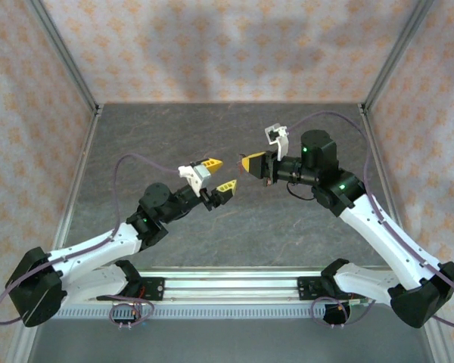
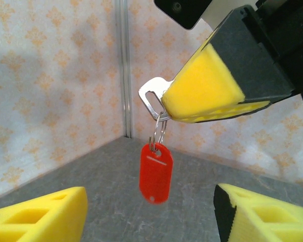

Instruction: Remove the keys from the keyring

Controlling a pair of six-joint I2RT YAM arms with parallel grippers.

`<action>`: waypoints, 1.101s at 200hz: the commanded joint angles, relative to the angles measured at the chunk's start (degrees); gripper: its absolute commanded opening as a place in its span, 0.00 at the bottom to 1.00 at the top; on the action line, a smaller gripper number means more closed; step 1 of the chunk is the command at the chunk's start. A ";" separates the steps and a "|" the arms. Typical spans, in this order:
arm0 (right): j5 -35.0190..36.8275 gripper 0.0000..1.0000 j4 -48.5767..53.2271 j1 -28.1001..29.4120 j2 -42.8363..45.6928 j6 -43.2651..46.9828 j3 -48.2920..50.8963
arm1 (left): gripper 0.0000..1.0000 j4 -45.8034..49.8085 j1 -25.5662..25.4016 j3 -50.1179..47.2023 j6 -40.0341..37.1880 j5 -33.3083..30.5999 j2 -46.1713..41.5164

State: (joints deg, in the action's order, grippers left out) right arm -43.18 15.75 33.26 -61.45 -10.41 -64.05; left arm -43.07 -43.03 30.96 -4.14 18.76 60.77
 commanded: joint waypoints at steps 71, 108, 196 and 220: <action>-6.19 0.00 -4.35 -0.21 0.84 -6.20 -3.03 | 0.74 -18.19 -0.04 4.14 -2.27 3.02 9.88; -6.91 0.00 -5.52 -0.21 1.22 -7.35 -2.49 | 0.73 -17.39 -0.04 5.89 -2.54 5.44 10.34; -7.89 0.00 -8.37 -0.20 1.33 -9.27 -2.04 | 0.61 -18.10 -0.04 7.51 -4.33 3.95 11.32; -7.89 0.00 -8.58 -0.21 1.23 -9.54 -1.95 | 0.61 -18.01 -0.02 7.97 -4.97 3.39 11.20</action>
State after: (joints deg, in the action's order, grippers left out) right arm -49.80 10.17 33.26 -61.34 -19.11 -65.47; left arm -57.98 -43.03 36.23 -7.20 23.11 71.90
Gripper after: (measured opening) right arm 0.048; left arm 0.610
